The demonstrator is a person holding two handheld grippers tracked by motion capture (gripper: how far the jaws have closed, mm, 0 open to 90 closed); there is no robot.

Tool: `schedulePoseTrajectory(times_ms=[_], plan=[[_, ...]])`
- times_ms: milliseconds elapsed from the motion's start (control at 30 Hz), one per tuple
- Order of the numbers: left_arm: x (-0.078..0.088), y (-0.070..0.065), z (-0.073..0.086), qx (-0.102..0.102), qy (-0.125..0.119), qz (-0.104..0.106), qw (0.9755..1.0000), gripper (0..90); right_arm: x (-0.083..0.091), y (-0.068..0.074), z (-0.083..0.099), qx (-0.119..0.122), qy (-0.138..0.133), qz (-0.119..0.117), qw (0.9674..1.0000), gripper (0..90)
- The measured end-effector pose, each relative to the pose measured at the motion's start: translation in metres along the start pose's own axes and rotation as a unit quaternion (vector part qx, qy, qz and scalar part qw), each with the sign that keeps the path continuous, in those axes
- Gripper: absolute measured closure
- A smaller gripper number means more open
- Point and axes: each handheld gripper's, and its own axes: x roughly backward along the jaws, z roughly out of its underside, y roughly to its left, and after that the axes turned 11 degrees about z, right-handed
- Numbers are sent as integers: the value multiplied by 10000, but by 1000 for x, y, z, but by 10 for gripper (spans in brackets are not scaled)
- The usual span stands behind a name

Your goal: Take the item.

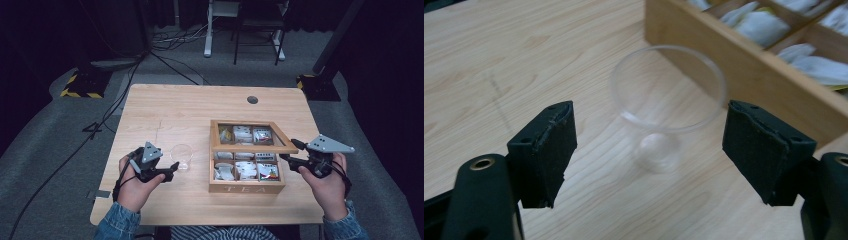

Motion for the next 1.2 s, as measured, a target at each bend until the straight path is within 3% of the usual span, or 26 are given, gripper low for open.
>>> schedulePoseTrajectory(times_ms=[200, 500, 833, 1200], plan=[[-4, -23, -13, -283, -67, 288, 9992, 222, 0, -1, -2, -18, -26, 5, 10000, 410], [-20, -52, -25, -434, -164, 786, 9958, 248, -1, -2, -5, -27, -37, 16, 10000, 412], [-38, -65, -33, -525, -135, 924, 9942, 260, -1, -4, -8, -78, -102, 10, 9999, 414], [-63, -78, -40, -677, -61, 1162, 9909, 279, -3, -7, -14, -144, -213, 36, 9997, 417]])
